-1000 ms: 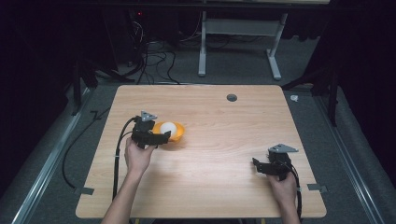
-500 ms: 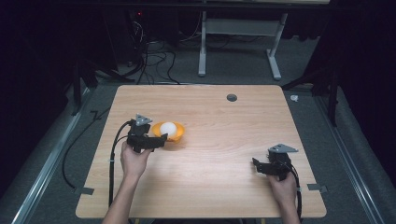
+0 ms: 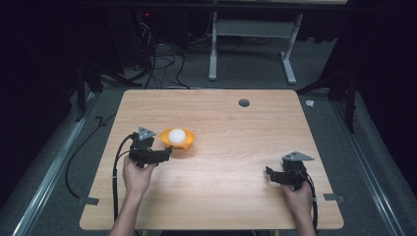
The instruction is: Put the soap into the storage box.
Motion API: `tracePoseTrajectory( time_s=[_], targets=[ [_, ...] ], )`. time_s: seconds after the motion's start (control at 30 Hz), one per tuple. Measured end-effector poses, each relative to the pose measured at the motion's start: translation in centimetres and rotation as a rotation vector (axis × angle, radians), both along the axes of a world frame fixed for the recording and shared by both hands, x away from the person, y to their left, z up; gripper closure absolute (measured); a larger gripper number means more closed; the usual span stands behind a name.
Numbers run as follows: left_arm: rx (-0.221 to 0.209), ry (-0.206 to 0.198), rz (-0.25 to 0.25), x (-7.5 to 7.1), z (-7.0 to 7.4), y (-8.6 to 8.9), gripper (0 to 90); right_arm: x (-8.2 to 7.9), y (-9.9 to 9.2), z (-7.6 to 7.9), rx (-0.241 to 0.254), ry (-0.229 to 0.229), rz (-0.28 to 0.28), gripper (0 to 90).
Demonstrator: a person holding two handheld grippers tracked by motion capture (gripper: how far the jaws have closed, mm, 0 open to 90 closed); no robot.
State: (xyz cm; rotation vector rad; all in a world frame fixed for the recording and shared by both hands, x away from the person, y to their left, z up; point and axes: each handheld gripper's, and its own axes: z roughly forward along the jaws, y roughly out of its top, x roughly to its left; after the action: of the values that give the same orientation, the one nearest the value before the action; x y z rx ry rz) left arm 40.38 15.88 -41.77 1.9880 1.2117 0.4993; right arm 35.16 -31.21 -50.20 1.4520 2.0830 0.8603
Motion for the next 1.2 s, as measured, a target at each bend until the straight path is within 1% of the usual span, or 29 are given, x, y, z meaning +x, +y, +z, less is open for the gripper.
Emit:
tracePoseTrajectory(
  time_s=[0.07,0.17,0.43,0.77,0.87,0.97,1.2],
  targets=[
    [-0.002,0.001,-0.001,-0.2,-0.1,0.2,20.3,0.0,0.0,0.0,0.000,0.000,0.000,22.5],
    [0.009,0.002,-0.001,-0.5,-0.3,0.3,20.3,0.0,0.0,0.0,0.000,0.000,-0.001,22.5],
    [-0.010,0.009,0.007,-1.2,-0.8,0.9,20.3,0.0,0.0,0.0,0.000,0.000,-0.001,22.5],
    [-0.019,0.014,0.005,-1.9,-1.3,1.1,20.4,0.0,0.0,0.0,0.001,0.000,-0.002,22.5],
    [-0.026,0.020,0.007,-2.0,-1.6,1.1,20.4,0.0,0.0,0.0,0.000,0.000,-0.002,22.5],
    [-0.031,0.028,-0.001,-2.2,-1.9,1.2,20.4,0.0,0.0,0.0,0.000,0.000,-0.002,22.5],
    [-0.034,0.035,-0.004,-2.6,-2.6,1.3,20.5,0.0,0.0,0.0,0.000,0.000,-0.002,22.5]
  ],
)
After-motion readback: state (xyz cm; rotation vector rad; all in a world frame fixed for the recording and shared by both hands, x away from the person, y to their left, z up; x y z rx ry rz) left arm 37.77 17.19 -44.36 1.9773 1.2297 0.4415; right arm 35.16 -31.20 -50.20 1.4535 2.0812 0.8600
